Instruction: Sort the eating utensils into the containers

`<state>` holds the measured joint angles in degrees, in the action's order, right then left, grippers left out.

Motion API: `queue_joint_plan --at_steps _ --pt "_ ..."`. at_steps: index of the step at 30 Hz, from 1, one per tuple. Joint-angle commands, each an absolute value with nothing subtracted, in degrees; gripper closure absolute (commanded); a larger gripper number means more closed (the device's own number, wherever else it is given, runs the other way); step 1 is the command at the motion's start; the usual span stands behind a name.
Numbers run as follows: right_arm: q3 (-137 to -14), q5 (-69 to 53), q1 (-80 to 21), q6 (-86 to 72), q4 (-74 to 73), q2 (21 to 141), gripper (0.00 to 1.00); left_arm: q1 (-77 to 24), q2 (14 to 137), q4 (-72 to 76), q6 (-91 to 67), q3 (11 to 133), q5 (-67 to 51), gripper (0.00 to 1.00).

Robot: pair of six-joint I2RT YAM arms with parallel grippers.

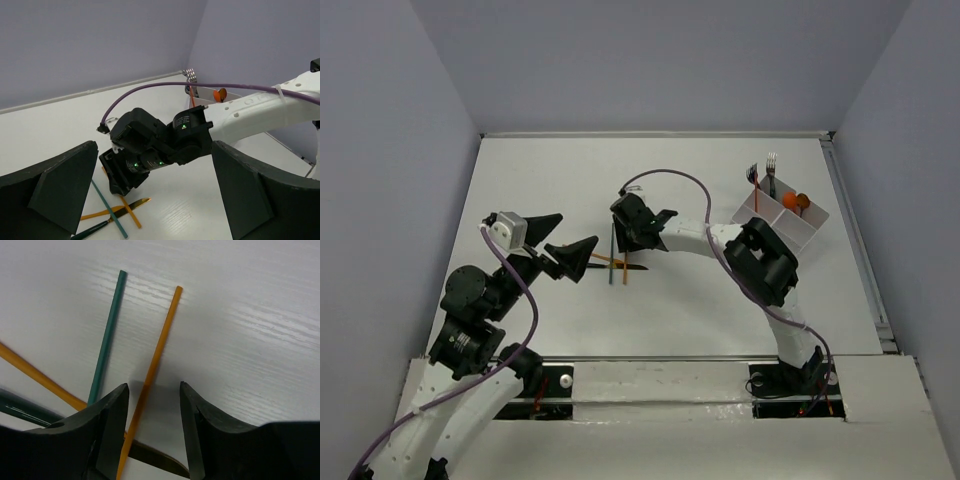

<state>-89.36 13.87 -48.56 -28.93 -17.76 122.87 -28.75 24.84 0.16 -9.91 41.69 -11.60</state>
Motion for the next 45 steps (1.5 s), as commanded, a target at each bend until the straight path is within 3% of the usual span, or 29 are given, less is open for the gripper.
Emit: queue_joint_plan --at_steps 1,4,8,21,22,24,27,33,38,45 --pt "-93.3 15.8 -49.6 -29.8 -21.5 126.2 0.54 -28.4 24.1 3.1 -10.1 41.4 -12.5 0.01" --pt "-93.4 18.2 -49.6 -29.0 -23.1 126.7 0.66 -28.4 23.9 3.0 -10.1 41.4 -12.3 0.01" --pt "-94.7 19.9 -49.6 -26.6 -26.6 127.3 0.73 -28.4 23.8 3.1 -10.2 41.5 -12.4 0.01" --pt "-95.7 21.1 -49.6 -20.8 -34.5 128.0 0.81 -28.4 24.0 3.1 -10.2 41.4 -12.3 0.01" --pt "-95.5 20.3 -49.6 -20.6 -34.6 128.0 0.84 -28.4 24.0 3.1 -10.2 41.4 -12.2 0.01" --pt "-95.1 19.4 -49.0 -20.6 -34.5 127.8 0.99 -28.4 24.0 3.1 -10.1 41.4 -12.3 0.01" --pt "-93.7 19.9 -49.0 -20.8 -33.8 126.9 1.00 -28.4 24.1 3.2 -10.3 41.4 -12.3 0.01" --pt "-85.2 25.7 -48.0 -22.0 -20.9 113.4 1.00 -28.4 24.2 3.3 -10.4 41.4 -12.6 0.01" --pt "-75.9 30.0 -44.7 -21.0 -7.0 95.4 1.00 -28.4 24.0 3.3 -10.5 41.5 -12.9 0.01" --pt "-54.7 38.0 -28.4 -14.7 14.6 71.9 1.00 -28.4 24.3 3.5 -10.3 41.4 -13.4 0.01"
